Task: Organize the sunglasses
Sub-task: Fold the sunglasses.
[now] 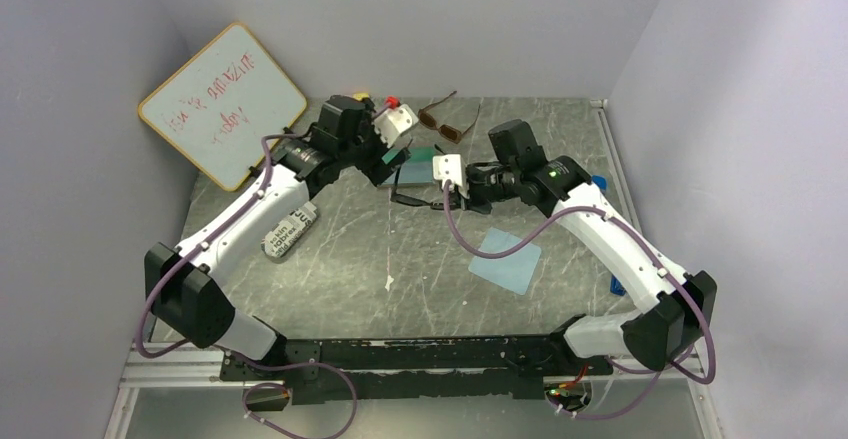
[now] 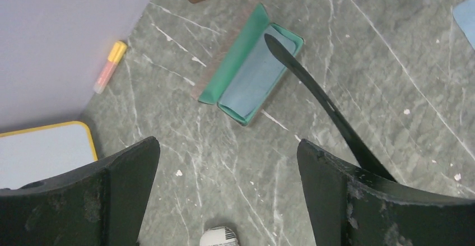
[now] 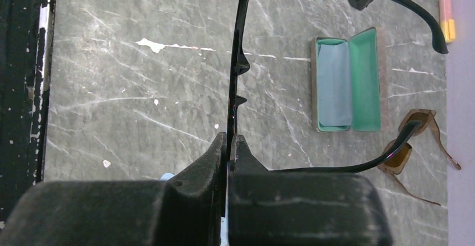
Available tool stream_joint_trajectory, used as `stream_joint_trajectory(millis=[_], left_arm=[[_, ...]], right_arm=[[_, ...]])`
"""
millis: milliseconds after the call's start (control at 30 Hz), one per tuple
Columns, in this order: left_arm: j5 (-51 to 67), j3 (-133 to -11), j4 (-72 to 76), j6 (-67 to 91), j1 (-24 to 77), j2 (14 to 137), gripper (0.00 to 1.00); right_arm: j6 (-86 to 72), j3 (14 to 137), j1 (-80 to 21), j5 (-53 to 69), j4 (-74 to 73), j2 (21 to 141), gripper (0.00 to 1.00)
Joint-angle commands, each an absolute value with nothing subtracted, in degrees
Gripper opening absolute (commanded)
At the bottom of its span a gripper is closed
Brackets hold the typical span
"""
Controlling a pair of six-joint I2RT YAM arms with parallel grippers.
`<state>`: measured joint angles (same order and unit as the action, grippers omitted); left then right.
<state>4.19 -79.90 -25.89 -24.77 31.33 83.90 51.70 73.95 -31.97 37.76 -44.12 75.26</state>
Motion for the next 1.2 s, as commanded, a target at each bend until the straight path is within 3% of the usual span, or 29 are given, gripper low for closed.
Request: stream_joint_trajectory(millis=[0, 1167], left_arm=[[2.4, -81.9, -28.0, -27.1, 34.0, 83.7, 0.96], [16.5, -77.8, -32.1, -32.3, 45.5, 82.6, 0.96]], right_arm=[[53.3, 73.2, -32.7, 39.4, -43.4, 73.1, 0.0], [56.9, 72.9, -37.1, 38.9, -46.6, 73.7, 0.0]])
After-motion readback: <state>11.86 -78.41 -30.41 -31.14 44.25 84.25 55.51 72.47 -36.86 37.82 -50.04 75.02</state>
